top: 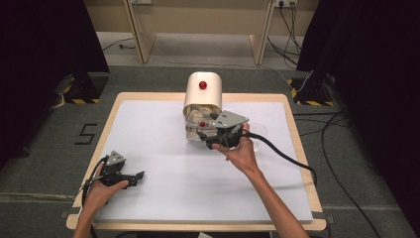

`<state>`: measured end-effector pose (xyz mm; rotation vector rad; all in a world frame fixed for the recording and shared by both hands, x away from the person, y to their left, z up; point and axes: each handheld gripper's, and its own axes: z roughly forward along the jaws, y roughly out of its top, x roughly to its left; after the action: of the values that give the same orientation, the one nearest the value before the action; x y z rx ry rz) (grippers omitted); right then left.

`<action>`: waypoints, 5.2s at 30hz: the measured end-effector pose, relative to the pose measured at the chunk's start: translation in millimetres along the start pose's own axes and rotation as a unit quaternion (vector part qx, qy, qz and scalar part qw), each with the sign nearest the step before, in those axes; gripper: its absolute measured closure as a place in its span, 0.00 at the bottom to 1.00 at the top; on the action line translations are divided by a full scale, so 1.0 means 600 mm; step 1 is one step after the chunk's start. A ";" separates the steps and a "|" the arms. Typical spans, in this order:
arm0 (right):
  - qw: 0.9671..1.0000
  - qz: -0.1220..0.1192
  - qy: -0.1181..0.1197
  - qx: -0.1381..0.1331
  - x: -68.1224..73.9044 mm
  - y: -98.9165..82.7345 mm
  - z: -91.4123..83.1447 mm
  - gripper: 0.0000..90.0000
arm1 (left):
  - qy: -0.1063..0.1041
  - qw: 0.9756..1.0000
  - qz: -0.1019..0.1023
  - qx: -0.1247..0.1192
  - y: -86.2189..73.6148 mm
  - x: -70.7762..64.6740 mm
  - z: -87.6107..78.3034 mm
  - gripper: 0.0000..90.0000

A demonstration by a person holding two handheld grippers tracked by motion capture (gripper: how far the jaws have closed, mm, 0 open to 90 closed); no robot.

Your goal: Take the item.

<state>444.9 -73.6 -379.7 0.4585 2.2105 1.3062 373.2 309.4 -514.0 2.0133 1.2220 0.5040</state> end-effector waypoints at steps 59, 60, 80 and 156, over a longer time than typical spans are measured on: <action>0.999 -0.016 0.021 0.034 0.045 -0.017 -0.003 0.27 | -0.001 1.000 0.002 0.001 0.000 0.000 0.000 0.06; 0.999 -0.016 0.021 0.034 0.045 -0.017 -0.003 0.27 | -0.001 1.000 0.002 0.001 0.000 0.000 0.000 0.06; 0.999 -0.007 0.044 0.030 0.064 -0.028 -0.023 0.27 | -0.001 1.000 0.002 0.000 0.000 0.000 0.000 0.06; 0.998 0.045 0.006 -0.032 -0.013 0.010 -0.063 0.96 | 0.001 1.000 0.003 0.001 0.000 -0.001 0.000 0.06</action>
<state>428.6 -101.5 -357.3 0.5328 2.1721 1.4261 372.8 308.9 -514.0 2.0201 1.2176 0.5076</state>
